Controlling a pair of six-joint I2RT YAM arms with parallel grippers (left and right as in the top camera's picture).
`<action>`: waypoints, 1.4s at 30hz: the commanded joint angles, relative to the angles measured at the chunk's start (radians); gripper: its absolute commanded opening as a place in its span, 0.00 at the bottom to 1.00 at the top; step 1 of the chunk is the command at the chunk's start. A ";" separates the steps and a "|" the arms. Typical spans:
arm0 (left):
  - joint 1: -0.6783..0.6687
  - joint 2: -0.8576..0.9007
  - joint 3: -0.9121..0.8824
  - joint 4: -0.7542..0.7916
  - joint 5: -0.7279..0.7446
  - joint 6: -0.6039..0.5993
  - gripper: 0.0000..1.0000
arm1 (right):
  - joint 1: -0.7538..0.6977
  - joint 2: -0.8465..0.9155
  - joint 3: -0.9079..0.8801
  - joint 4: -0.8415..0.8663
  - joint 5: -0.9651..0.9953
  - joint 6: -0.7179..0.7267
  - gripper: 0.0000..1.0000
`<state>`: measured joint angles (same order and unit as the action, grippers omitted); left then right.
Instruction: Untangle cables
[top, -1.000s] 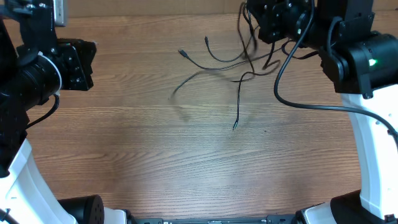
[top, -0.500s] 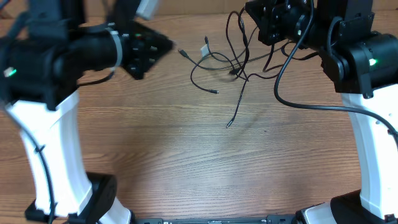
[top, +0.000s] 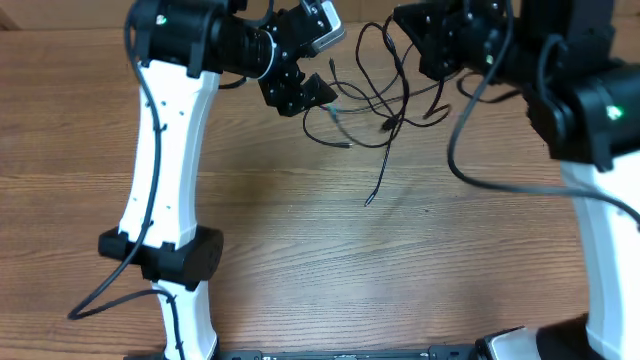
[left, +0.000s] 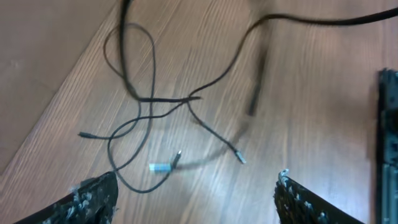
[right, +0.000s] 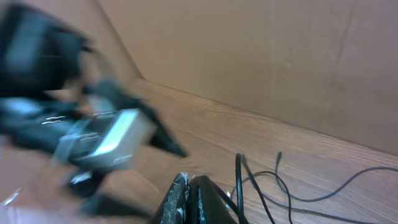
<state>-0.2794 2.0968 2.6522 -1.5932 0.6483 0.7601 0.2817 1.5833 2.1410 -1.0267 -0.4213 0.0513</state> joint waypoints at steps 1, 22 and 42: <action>0.005 0.016 0.002 0.018 -0.026 0.056 0.80 | -0.001 -0.116 0.027 -0.012 -0.071 -0.007 0.04; -0.036 0.016 0.002 0.146 0.282 0.055 0.82 | 0.029 -0.169 0.027 -0.131 -0.181 -0.008 0.04; -0.132 0.017 0.000 0.122 0.088 -0.010 0.04 | 0.028 -0.169 0.027 -0.143 -0.094 -0.026 0.04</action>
<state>-0.4282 2.1155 2.6522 -1.4628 0.8288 0.7883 0.3038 1.4242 2.1578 -1.1717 -0.5617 0.0353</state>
